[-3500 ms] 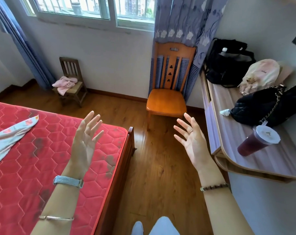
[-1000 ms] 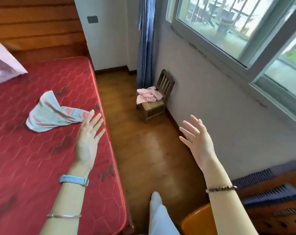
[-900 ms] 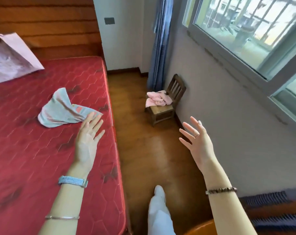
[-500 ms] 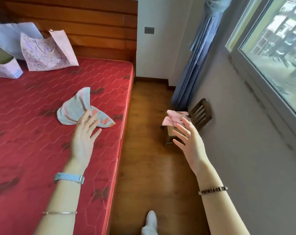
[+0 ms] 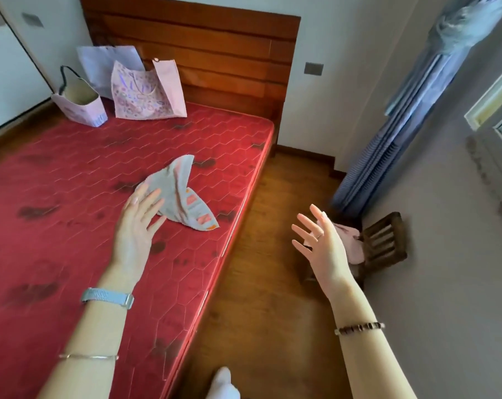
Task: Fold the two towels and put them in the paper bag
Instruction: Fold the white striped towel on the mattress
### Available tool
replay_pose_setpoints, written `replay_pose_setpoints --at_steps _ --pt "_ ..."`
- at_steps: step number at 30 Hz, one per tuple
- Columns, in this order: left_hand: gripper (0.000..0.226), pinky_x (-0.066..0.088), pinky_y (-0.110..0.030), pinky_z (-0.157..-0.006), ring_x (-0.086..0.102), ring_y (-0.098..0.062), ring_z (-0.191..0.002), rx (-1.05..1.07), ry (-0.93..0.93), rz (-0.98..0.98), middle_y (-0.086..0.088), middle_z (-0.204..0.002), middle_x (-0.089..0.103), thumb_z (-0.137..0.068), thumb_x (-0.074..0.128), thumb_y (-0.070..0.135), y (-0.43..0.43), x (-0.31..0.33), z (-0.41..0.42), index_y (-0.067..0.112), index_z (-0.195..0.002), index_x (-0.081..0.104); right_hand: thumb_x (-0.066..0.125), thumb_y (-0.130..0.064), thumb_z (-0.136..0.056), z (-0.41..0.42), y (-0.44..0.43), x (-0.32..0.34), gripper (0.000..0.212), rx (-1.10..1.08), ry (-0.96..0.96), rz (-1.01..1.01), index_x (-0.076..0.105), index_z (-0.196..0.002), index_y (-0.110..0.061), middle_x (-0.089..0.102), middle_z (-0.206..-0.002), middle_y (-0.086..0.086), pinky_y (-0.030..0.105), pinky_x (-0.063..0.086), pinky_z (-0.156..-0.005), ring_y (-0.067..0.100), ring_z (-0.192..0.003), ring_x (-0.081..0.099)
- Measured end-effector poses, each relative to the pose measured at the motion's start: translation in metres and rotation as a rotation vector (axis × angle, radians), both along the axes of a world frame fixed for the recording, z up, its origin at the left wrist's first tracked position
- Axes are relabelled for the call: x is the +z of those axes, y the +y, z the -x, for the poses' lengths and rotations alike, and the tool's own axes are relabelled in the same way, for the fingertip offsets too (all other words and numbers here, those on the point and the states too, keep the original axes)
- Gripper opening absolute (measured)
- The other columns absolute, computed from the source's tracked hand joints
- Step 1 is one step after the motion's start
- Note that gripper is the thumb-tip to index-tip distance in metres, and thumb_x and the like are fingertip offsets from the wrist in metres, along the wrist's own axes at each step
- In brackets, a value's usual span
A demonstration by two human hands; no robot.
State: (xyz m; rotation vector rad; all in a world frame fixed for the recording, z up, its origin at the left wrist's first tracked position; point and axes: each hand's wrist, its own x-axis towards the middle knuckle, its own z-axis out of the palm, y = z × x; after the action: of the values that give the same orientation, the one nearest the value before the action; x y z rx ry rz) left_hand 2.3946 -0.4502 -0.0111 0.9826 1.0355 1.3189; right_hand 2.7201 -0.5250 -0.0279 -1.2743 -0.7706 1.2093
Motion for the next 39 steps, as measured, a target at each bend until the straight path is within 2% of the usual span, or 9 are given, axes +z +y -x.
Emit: replay_pose_setpoints --at_steps 6,11,14,18,22,26,30,34,39 --pt "0.049 0.039 -0.038 -0.111 0.052 -0.012 -0.134 0.054 -0.002 -0.007 0.001 -0.147 0.053 -0.105 0.031 0.043 0.041 -0.002 -0.019 0.026 -0.150 0.041 0.068 -0.087 -0.047 -0.024 0.053 0.000 0.122 0.077 -0.030 -0.033 0.033 -0.147 -0.025 0.047 -0.147 0.003 0.048 0.042 -0.108 0.026 -0.129 0.053" --pt "0.046 0.040 -0.037 -0.111 0.055 -0.010 -0.131 0.075 -0.043 0.014 0.004 -0.143 0.057 -0.107 0.029 0.040 0.099 -0.008 -0.041 0.027 -0.149 0.043 0.065 -0.086 -0.053 -0.045 0.115 0.007 0.111 0.062 -0.068 -0.027 0.037 -0.145 -0.030 0.051 -0.143 -0.003 0.043 0.046 -0.105 0.016 -0.123 0.059" --pt "0.045 0.037 -0.040 -0.114 0.052 -0.010 -0.133 0.089 -0.087 0.035 0.003 -0.147 0.054 -0.107 0.027 0.040 0.138 -0.007 -0.056 0.029 -0.148 0.044 0.061 -0.079 -0.067 -0.053 0.156 0.016 0.096 0.064 -0.101 -0.020 0.037 -0.145 -0.029 0.051 -0.144 -0.002 0.043 0.046 -0.105 0.015 -0.122 0.060" --pt "0.047 0.036 -0.039 -0.114 0.046 -0.014 -0.139 0.100 -0.145 0.055 0.001 -0.151 0.049 -0.108 0.022 0.038 0.185 -0.005 -0.076 0.027 -0.150 0.041 0.061 -0.088 -0.055 -0.062 0.216 0.027 0.100 0.077 -0.128 -0.010 0.041 -0.140 -0.037 0.051 -0.144 -0.005 0.047 0.043 -0.108 0.017 -0.123 0.058" --pt "0.046 0.042 -0.037 -0.107 0.053 -0.012 -0.132 0.129 -0.135 0.059 0.009 -0.136 0.059 -0.108 0.025 0.039 0.240 -0.007 -0.079 0.027 -0.148 0.043 0.061 -0.090 -0.051 -0.063 0.278 0.034 0.101 0.092 -0.115 -0.021 0.043 -0.136 -0.039 0.050 -0.145 -0.004 0.049 0.042 -0.109 0.019 -0.124 0.057" --pt "0.046 0.044 -0.032 -0.102 0.060 -0.005 -0.123 0.137 -0.108 0.053 0.008 -0.136 0.059 -0.108 0.025 0.038 0.274 -0.008 -0.076 0.027 -0.149 0.043 0.061 -0.089 -0.052 -0.058 0.321 0.030 0.100 0.114 -0.098 -0.025 0.043 -0.136 -0.039 0.050 -0.144 -0.003 0.050 0.041 -0.109 0.021 -0.125 0.056" --pt "0.046 0.045 -0.031 -0.100 0.064 -0.002 -0.117 0.179 -0.111 0.061 0.004 -0.139 0.058 -0.107 0.027 0.037 0.297 -0.013 -0.066 0.025 -0.149 0.044 0.059 -0.088 -0.056 -0.049 0.357 0.029 0.085 0.157 -0.101 -0.003 0.047 -0.128 -0.044 0.054 -0.139 -0.007 0.044 0.044 -0.106 0.020 -0.123 0.058" --pt "0.045 0.045 -0.031 -0.102 0.062 -0.004 -0.121 0.234 -0.098 0.083 0.005 -0.137 0.060 -0.107 0.029 0.036 0.311 -0.022 -0.060 0.025 -0.147 0.046 0.045 -0.067 -0.087 -0.044 0.395 0.022 0.049 0.190 -0.088 0.030 0.048 -0.130 -0.044 0.055 -0.140 -0.004 0.047 0.043 -0.108 0.018 -0.121 0.059" --pt "0.042 0.037 -0.040 -0.114 0.054 -0.013 -0.132 0.320 -0.093 0.096 0.003 -0.141 0.058 -0.107 0.030 0.037 0.327 -0.029 -0.053 0.030 -0.144 0.050 0.044 -0.062 -0.092 -0.037 0.444 0.021 0.049 0.271 -0.079 0.039 0.046 -0.137 -0.042 0.057 -0.137 -0.005 0.049 0.042 -0.108 0.018 -0.122 0.059"
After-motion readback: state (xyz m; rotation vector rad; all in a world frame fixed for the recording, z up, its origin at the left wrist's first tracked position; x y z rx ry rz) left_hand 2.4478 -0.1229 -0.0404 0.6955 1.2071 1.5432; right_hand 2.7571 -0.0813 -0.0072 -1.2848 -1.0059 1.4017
